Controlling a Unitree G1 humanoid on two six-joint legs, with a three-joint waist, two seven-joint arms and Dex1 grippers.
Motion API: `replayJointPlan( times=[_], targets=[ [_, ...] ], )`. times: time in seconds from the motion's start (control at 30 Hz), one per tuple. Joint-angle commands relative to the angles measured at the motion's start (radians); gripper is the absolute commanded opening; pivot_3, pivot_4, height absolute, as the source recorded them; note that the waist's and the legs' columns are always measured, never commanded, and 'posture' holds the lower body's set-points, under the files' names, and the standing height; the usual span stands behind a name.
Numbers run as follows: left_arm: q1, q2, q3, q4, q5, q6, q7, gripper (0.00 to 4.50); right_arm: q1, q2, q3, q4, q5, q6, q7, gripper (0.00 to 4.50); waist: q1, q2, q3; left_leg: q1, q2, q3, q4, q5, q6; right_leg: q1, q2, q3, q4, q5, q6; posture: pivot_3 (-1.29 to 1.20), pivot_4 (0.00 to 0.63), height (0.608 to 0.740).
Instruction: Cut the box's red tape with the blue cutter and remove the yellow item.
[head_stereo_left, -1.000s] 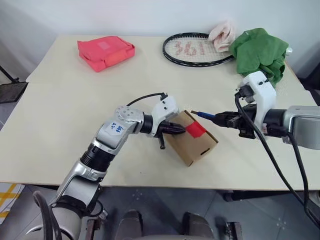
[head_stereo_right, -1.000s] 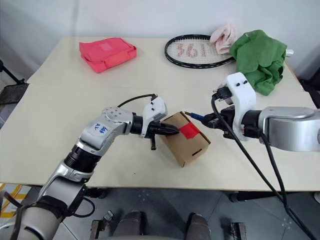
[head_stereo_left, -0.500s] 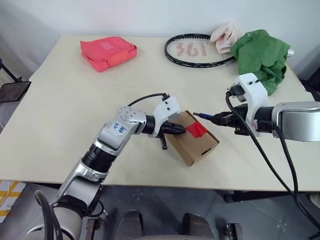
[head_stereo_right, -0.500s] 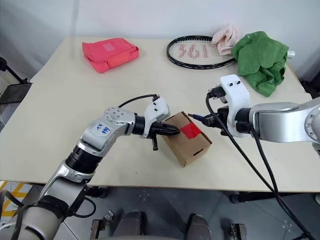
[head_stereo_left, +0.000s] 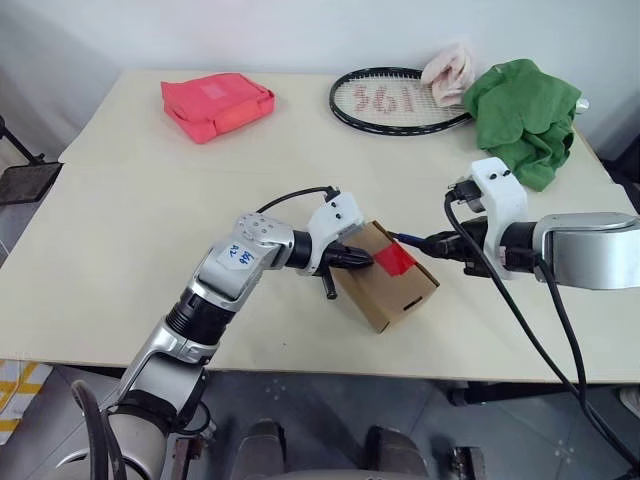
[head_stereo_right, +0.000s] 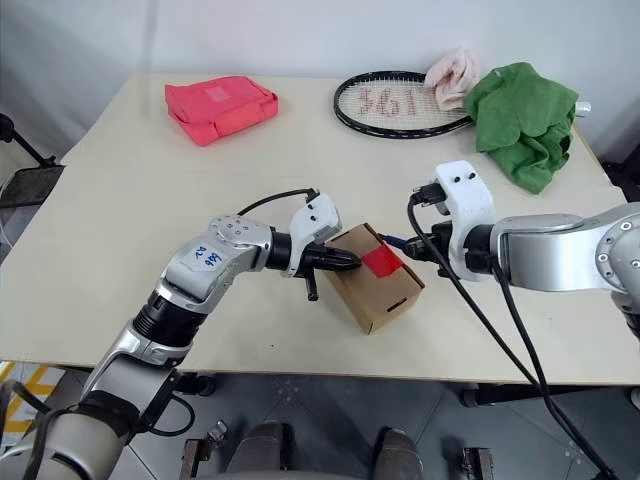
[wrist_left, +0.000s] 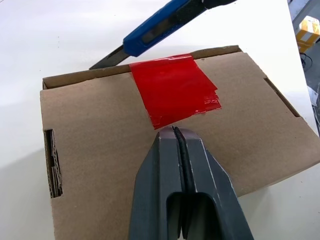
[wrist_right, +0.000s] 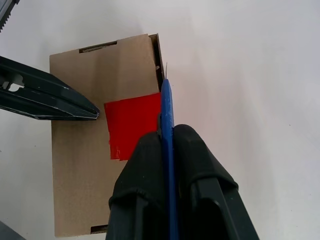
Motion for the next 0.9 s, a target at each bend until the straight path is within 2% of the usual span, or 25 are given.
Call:
replayJointPlan(
  times=[0.03, 0.33, 0.9],
  targets=[
    [0.003, 0.000, -0.017, -0.003, 0.000, 0.018, -0.010, 0.02, -0.012, -0.026, -0.050, -0.025, 0.017, -0.010, -0.009, 0.08, 0.000, 0.000, 0.000, 0.000, 0.000, 0.000, 0.000, 0.000, 0.000, 0.000, 0.000, 0.000, 0.000, 0.000, 0.000, 0.00, 0.150, 0.740],
    [0.003, -0.007, -0.021, -0.007, 0.000, 0.022, -0.006, 0.02, -0.024, -0.019, -0.098, -0.004, 0.017, -0.014, 0.043, 0.08, 0.000, 0.000, 0.000, 0.000, 0.000, 0.000, 0.000, 0.000, 0.000, 0.000, 0.000, 0.000, 0.000, 0.000, 0.000, 0.00, 0.150, 0.740],
    [0.000, -0.006, -0.020, -0.010, 0.004, 0.022, -0.004, 0.02, 0.059, -0.023, -0.070, -0.064, 0.017, -0.012, 0.038, 0.08, 0.000, 0.000, 0.000, 0.000, 0.000, 0.000, 0.000, 0.000, 0.000, 0.000, 0.000, 0.000, 0.000, 0.000, 0.000, 0.00, 0.150, 0.740]
  ],
)
